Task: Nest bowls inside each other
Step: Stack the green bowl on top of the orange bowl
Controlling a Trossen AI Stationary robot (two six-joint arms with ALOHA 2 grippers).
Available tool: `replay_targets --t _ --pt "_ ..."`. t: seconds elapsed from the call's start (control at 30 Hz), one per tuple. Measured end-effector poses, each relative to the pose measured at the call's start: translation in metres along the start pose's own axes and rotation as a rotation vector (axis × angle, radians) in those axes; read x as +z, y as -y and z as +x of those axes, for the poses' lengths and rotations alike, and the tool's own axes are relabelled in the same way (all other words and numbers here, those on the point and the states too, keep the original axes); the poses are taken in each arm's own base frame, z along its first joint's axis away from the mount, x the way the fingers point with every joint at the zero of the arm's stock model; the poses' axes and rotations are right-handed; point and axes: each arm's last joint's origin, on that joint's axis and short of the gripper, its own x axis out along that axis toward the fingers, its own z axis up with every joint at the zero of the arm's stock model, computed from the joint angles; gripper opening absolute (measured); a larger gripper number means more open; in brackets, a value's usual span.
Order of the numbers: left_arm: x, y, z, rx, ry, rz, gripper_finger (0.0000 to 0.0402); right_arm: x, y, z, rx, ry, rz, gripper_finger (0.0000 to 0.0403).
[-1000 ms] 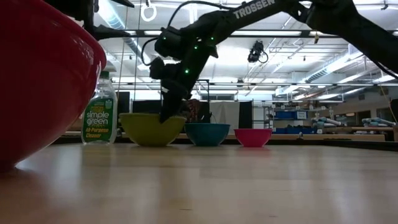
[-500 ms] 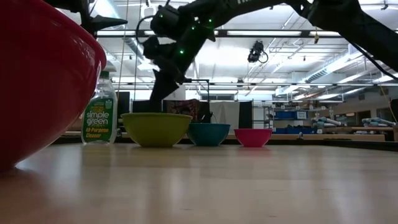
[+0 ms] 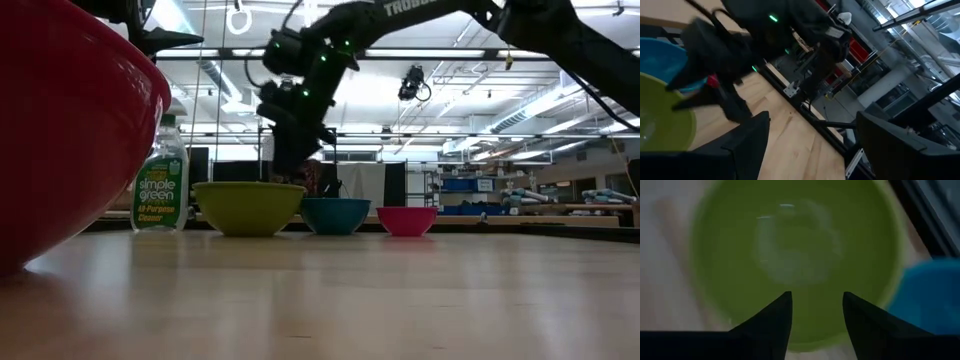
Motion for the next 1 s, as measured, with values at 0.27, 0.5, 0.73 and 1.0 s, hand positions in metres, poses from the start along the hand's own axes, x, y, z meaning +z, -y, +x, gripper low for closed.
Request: replay_targets --t 0.27,0.5,0.73,1.0 --pt "0.000 0.000 0.000 0.001 0.000 -0.009 0.0299 0.008 0.053 0.003 -0.022 0.029 0.180 0.0182" --pt "-0.001 -0.001 0.000 0.016 -0.011 -0.004 0.0299 0.014 0.069 0.017 -0.025 0.095 0.044 0.0182" --pt "-0.002 -0.002 0.000 0.026 -0.013 -0.006 0.0299 0.015 0.068 0.039 -0.046 0.125 -0.128 0.0181" --pt "-0.001 -0.002 0.000 0.023 -0.004 -0.026 0.0299 0.014 0.068 0.045 0.017 0.124 -0.246 0.0144"
